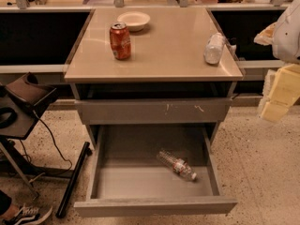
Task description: Pick water bottle from middle drawer and place on counter
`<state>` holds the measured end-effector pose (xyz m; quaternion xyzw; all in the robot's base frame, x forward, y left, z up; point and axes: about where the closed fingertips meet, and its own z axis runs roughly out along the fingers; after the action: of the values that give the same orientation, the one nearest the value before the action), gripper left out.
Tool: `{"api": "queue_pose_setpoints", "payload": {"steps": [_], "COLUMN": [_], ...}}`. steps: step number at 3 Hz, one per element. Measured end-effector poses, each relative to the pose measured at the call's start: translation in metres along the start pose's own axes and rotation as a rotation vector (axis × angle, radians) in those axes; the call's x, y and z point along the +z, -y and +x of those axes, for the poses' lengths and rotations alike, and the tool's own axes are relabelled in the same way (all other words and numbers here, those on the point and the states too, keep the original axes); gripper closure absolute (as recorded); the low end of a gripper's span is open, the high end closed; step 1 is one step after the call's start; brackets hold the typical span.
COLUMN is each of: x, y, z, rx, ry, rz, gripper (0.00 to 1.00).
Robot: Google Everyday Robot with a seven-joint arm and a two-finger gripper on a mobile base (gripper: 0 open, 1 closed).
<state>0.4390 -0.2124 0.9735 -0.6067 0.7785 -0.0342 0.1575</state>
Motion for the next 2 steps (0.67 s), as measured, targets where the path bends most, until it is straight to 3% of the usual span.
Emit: {"api": "queue_pose_setpoints", "payload": {"steps": [1,2], "x": [0.028,0.102], "y": [-0.009,-0.035], "z": [-0.010,-0.035], "rx": [-0.019,-0.017], "ry": [0.065,0.191], "rz": [-0.044,-0.153], "gripper": [0.00,0.00]}}
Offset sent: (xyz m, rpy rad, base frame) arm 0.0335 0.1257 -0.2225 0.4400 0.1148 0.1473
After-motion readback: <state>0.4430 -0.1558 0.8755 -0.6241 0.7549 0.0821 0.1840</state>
